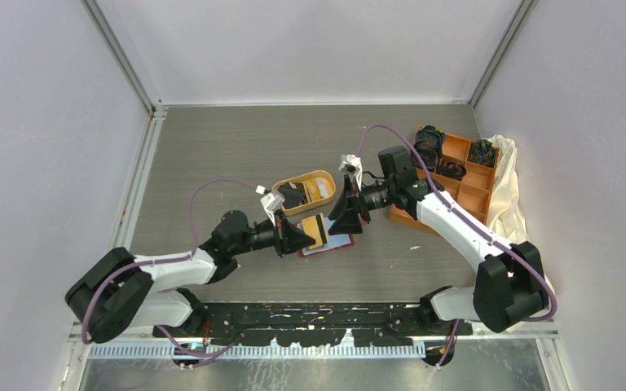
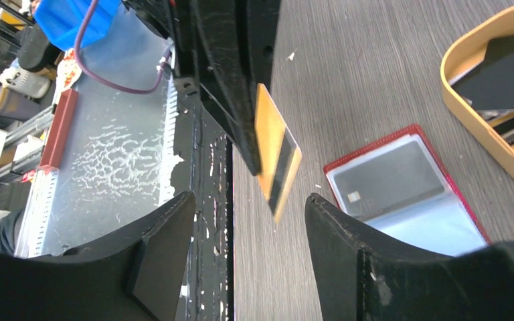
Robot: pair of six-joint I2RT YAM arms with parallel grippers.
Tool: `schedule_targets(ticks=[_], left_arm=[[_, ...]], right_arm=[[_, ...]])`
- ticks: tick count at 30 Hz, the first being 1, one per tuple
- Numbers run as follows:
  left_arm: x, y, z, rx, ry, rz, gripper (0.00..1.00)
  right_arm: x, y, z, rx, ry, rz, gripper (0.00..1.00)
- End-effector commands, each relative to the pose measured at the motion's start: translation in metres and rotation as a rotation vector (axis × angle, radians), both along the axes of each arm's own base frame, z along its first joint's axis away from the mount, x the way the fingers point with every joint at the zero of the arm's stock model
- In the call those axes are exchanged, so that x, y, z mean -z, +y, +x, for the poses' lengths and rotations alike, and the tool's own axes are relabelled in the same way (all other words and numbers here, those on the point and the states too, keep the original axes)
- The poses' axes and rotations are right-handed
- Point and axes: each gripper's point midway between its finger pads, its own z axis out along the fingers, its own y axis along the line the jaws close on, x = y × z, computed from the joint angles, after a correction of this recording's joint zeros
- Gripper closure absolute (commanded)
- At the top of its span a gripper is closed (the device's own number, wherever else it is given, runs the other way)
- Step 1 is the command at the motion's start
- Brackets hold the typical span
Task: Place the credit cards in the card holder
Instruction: Insert the credit card into the card holder.
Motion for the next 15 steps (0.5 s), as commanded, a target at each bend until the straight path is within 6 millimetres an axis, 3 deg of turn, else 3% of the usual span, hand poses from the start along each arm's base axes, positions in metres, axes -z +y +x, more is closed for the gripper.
schedule_targets(ticks=[1, 6, 15], left_arm=[[0.003, 0.003, -0.023, 0.169, -0.049, 0.167, 1.00], [-0.012, 0.006, -0.029, 0.202, -0.115, 0.167, 1.00], [-0.018, -0.003, -0.034, 0.287, -0.088, 0.160, 1.00]], right_arm=[[0.005, -0.005, 0.002, -0.013, -0.050, -0.028, 0.34], [0.016, -0.004, 0.002, -0.024, -0.040, -0.046, 0.36], [0.010, 0.006, -0.014, -0.098, -0.051, 0.020, 0.44]])
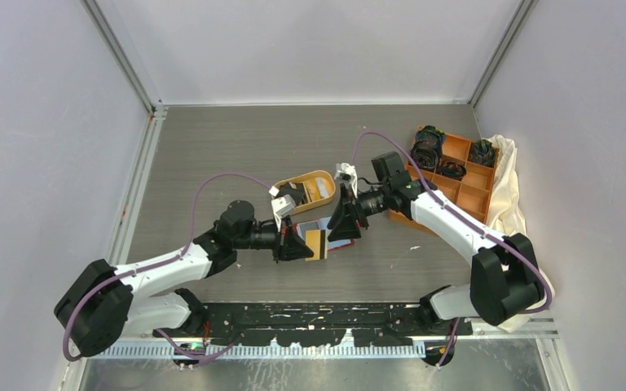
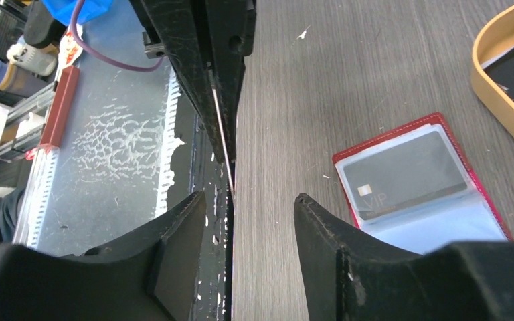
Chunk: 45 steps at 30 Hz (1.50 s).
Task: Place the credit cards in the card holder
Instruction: Insert the credit card into the card holder.
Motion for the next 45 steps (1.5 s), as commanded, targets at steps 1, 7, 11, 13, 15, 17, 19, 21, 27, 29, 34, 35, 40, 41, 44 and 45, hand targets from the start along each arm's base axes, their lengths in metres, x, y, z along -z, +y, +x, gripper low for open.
schedule_targets(ticks=[1, 7, 11, 13, 15, 17, 19, 21, 27, 29, 34, 35, 40, 41, 44, 45], left_arm=[[-0.018, -0.009, -0.001, 0.068, -0.031, -0.031, 1.00], [-0.019, -0.012, 0.000, 0.079, -0.028, -0.027, 1.00], [-0.016, -0.012, 0.000, 0.082, -0.022, -0.020, 1.00], [-0.015, -0.012, 0.000, 0.082, -0.019, -0.017, 1.00], [-0.014, -0.012, 0.000, 0.084, -0.015, -0.015, 1.00], [-0.014, -0.013, 0.001, 0.084, -0.015, -0.014, 1.00], [-0.014, -0.013, 0.001, 0.083, -0.015, -0.014, 1.00], [-0.015, -0.013, 0.003, 0.072, -0.017, -0.012, 1.00], [-0.003, 0.006, 0.025, -0.145, 0.001, 0.080, 0.78], [0.008, 0.023, 0.032, -0.260, 0.030, 0.120, 0.58], [0.033, 0.058, 0.039, -0.522, 0.141, 0.122, 0.31], [0.037, 0.062, 0.038, -0.552, 0.169, 0.118, 0.30], [0.059, 0.069, 0.040, -0.661, 0.313, 0.117, 0.31], [0.063, 0.069, 0.040, -0.673, 0.335, 0.122, 0.31], [0.070, 0.065, 0.044, -0.686, 0.377, 0.132, 0.32], [0.072, 0.063, 0.045, -0.689, 0.385, 0.137, 0.32]], right_arm=[[-0.012, 0.009, -0.006, -0.053, -0.054, 0.060, 0.46], [-0.014, 0.013, -0.011, -0.075, -0.047, 0.065, 0.61], [-0.018, 0.013, -0.014, -0.086, -0.042, 0.077, 0.69], [-0.019, 0.014, -0.014, -0.090, -0.040, 0.082, 0.70], [-0.021, 0.014, -0.015, -0.094, -0.039, 0.089, 0.72], [-0.021, 0.015, -0.017, -0.101, -0.030, 0.092, 0.78], [-0.022, 0.016, -0.019, -0.111, -0.023, 0.095, 0.87], [-0.021, 0.016, -0.020, -0.112, -0.019, 0.093, 0.96], [-0.017, 0.012, -0.008, -0.034, 0.046, 0.054, 0.99], [-0.012, 0.009, 0.009, 0.052, 0.105, 0.042, 0.99], [0.024, -0.009, 0.058, 0.283, 0.209, -0.114, 0.99], [0.030, -0.012, 0.064, 0.308, 0.227, -0.141, 0.99], [0.057, -0.022, 0.081, 0.391, 0.276, -0.218, 0.99], [0.061, -0.023, 0.084, 0.406, 0.282, -0.230, 0.99], [0.072, -0.028, 0.092, 0.445, 0.317, -0.246, 0.99], [0.075, -0.029, 0.095, 0.460, 0.339, -0.248, 0.99]])
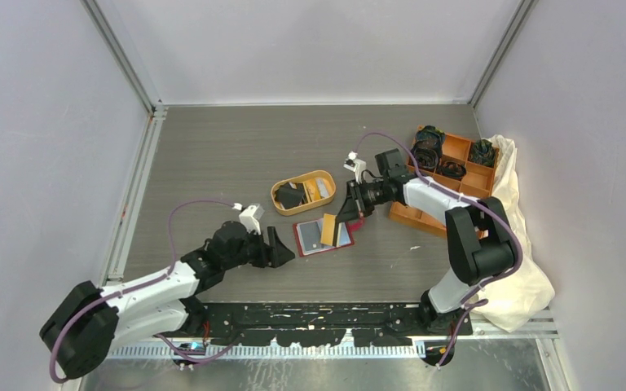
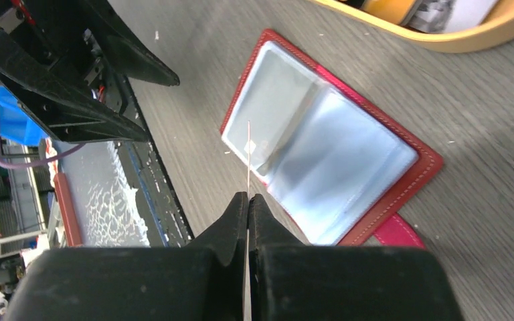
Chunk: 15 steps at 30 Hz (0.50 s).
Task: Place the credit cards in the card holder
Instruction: Insert the credit card into the card holder.
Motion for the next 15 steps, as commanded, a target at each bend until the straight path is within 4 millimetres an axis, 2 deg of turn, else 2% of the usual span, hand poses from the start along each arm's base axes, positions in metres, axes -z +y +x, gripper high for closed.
schedule_targets(ticks=[1, 8, 15], left_arm=[[-0.006, -0.007, 0.018, -0.091, 0.029, -0.045, 0.33], [0.002, -0.010, 0.028, -0.111, 0.050, -0.002, 0.34], [0.009, -0.009, 0.036, -0.131, 0.061, 0.057, 0.36]], right_arm=[[0.000, -0.003, 0.027, 0.081, 0.009, -0.014, 0.99], [0.014, -0.005, 0.035, 0.098, 0.061, -0.025, 0.99], [0.024, -0.004, 0.034, 0.089, 0.113, -0.031, 0.99]])
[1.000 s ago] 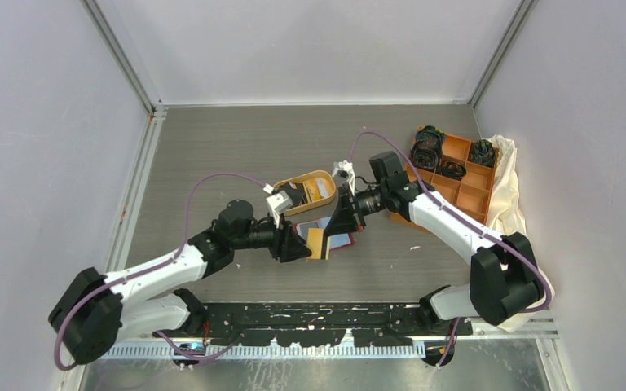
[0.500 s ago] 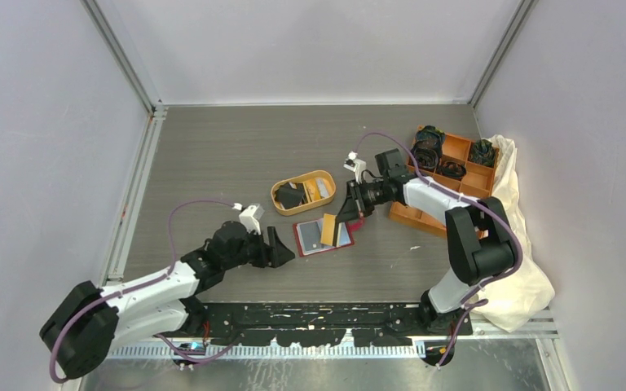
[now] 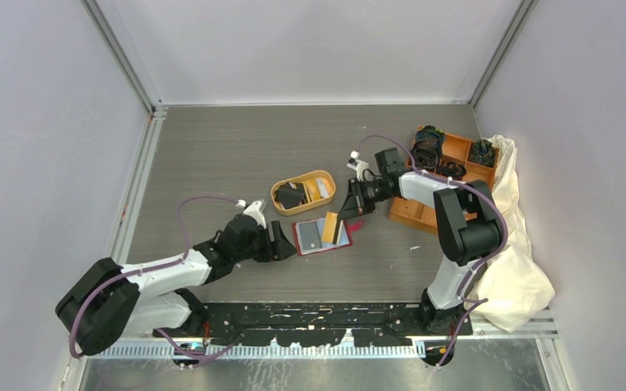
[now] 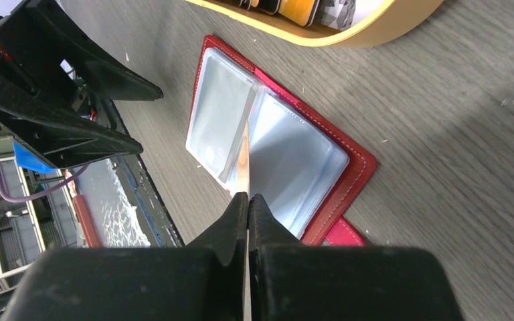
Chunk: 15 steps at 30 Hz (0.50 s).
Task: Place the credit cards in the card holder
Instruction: Insert the credit card into the card holder.
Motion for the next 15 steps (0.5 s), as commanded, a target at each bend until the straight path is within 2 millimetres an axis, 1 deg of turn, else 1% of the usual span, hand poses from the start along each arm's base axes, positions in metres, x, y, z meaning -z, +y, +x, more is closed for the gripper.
schedule_targets(ticks=[1, 4, 7, 11, 15], left_arm=[[-0.014, -0.005, 0.020, -0.029, -0.056, 0.013, 0.36], [-0.007, -0.003, 0.024, -0.033, -0.041, 0.063, 0.39], [-0.001, -0.003, 0.029, -0.030, -0.029, 0.102, 0.44], [0.007, -0.005, 0.032, -0.017, -0.010, 0.141, 0.50], [0.009, -0.008, 0.034, -0.009, -0.003, 0.148, 0.50]], right_arm=[[-0.009, 0.005, 0.011, -0.009, -0.024, 0.022, 0.99], [-0.010, 0.007, 0.010, -0.020, -0.007, 0.038, 0.99], [-0.018, 0.012, 0.006, -0.035, 0.013, 0.089, 0.99], [-0.026, 0.013, 0.007, -0.033, 0.012, 0.116, 0.99], [-0.025, 0.011, 0.007, -0.023, 0.012, 0.113, 0.99]])
